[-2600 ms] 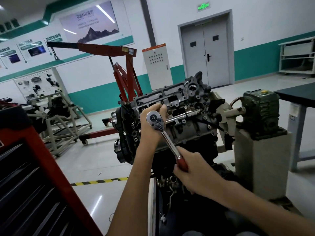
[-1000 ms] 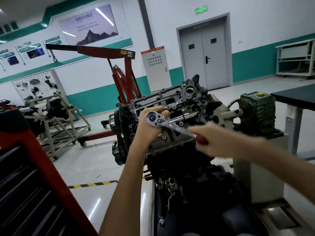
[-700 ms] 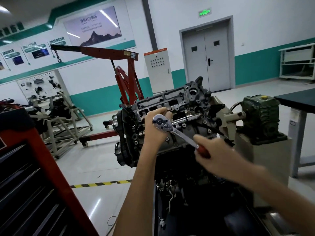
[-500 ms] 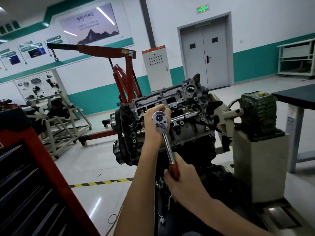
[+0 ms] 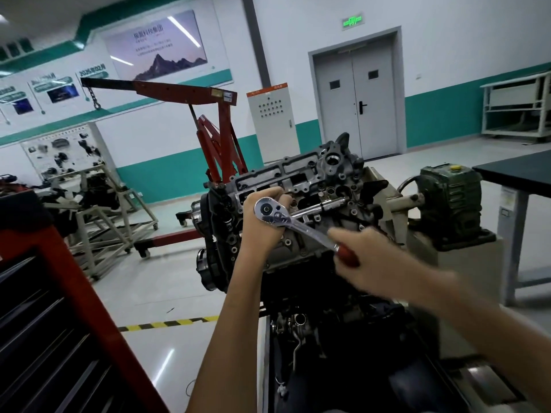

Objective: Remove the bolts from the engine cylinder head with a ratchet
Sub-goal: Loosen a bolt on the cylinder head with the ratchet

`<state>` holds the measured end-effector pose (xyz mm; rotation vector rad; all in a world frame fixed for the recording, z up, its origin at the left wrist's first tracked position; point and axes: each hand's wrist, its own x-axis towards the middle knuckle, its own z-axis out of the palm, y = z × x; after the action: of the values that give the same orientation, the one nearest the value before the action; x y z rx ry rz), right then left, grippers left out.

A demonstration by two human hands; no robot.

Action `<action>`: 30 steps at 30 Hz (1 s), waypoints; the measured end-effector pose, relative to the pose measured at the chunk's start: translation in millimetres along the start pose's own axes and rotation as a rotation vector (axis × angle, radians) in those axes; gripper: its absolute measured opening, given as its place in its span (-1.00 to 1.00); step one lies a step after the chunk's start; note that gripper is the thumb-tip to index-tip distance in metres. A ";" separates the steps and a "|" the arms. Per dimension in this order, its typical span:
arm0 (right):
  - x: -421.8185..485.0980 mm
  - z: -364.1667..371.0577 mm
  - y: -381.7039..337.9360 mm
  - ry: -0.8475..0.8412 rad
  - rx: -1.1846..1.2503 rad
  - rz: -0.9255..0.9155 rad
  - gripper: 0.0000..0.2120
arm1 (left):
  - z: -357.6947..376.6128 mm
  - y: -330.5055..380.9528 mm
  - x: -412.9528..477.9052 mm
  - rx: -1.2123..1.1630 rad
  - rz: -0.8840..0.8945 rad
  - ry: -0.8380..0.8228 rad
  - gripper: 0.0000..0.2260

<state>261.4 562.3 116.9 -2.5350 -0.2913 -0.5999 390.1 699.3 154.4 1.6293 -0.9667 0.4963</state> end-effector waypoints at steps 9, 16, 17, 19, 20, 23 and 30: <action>-15.4 70.5 -45.0 0.139 0.487 0.090 -0.67 | 5.3 5.0 -0.2 0.023 -0.037 0.071 -0.58; 29.5 -63.2 22.3 -0.042 -0.469 -0.110 -0.89 | -5.8 10.5 2.7 0.130 0.051 -0.183 -0.69; 32.4 -67.6 25.3 -0.011 -0.513 -0.108 -0.90 | -3.8 10.0 3.7 0.124 0.059 -0.192 -0.69; 24.7 -54.5 24.6 -0.024 -0.434 -0.044 -0.82 | -0.5 5.9 2.8 0.066 0.036 -0.140 -0.67; 15.4 -37.9 20.8 -0.028 -0.311 -0.009 -0.78 | 0.4 3.6 1.4 0.040 0.027 -0.100 -0.66; -12.8 25.1 -6.4 0.077 0.187 0.059 -0.75 | 4.0 1.5 -0.6 0.043 0.028 -0.028 -0.59; -17.3 74.9 -42.0 0.076 0.547 0.113 -0.73 | 8.5 4.2 0.5 0.065 -0.051 0.069 -0.50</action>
<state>259.8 635.8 69.3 -1.9835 -0.2434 -0.4903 385.7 690.9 154.8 1.6799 -0.8634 0.5508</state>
